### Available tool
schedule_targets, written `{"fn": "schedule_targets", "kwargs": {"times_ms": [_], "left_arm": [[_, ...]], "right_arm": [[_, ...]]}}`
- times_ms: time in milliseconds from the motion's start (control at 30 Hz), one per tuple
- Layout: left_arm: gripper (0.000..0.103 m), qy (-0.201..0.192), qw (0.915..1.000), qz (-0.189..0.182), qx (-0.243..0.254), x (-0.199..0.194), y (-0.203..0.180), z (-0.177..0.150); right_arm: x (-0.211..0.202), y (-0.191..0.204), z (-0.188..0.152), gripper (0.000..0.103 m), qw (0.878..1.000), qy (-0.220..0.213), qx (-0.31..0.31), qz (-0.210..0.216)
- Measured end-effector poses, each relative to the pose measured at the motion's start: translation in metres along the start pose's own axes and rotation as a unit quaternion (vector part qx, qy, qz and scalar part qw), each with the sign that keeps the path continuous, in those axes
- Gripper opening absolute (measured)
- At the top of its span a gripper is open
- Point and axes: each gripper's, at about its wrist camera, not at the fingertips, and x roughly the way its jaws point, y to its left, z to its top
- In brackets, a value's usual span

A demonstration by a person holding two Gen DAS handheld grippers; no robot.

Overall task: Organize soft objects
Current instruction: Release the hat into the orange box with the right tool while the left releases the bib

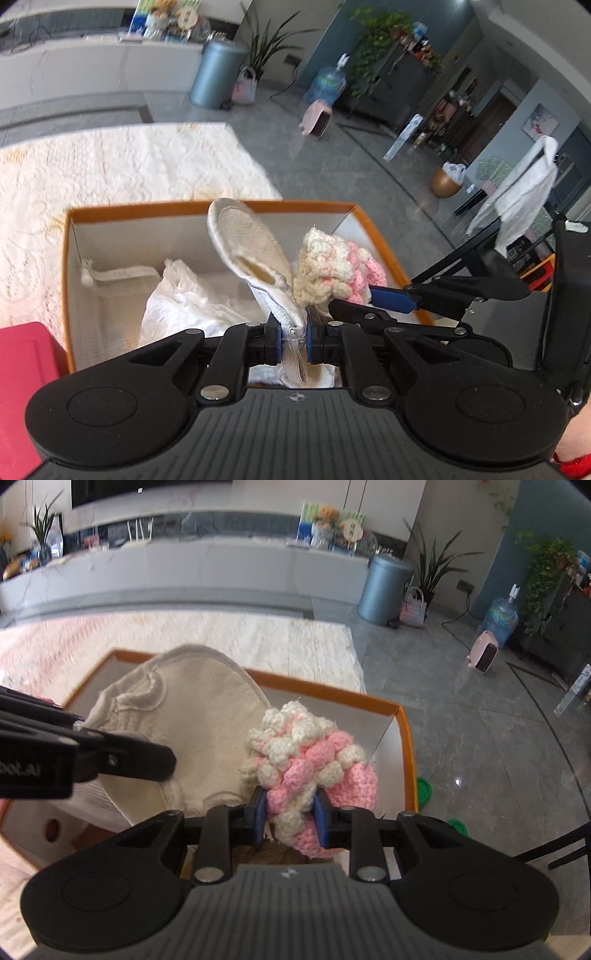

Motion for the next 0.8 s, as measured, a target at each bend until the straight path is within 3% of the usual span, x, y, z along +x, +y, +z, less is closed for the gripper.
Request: {"fn": "schedule_targets", "kwargs": {"times_ms": [233,333,433,567,800], "left_arm": [[0.015,0.019,0.9989,0.040,-0.011,0.017,0.008,-0.002],[0.022,0.025,0.9983,0.050,-0.019,0.017,0.011,-0.003],[0.035,0.018,0.9981,0.057,-0.017,0.009,0.010,-0.004],[0.060,-0.002,0.9980,0.063,0.003,-0.006,0.003,-0.009],[0.071,-0.031,0.9967,0.072,0.021,-0.038,-0.011,-0.011]], "right_arm": [[0.040,-0.003,0.005,0.027,0.999,0.037,-0.003,0.007],[0.045,0.000,0.006,0.032,0.999,0.044,-0.017,0.002],[0.039,0.007,0.004,0.038,0.998,0.041,-0.041,-0.014],[0.023,0.014,0.003,0.064,0.996,0.026,-0.064,-0.047],[-0.011,0.016,0.000,0.073,0.995,0.018,-0.062,-0.071]]}}
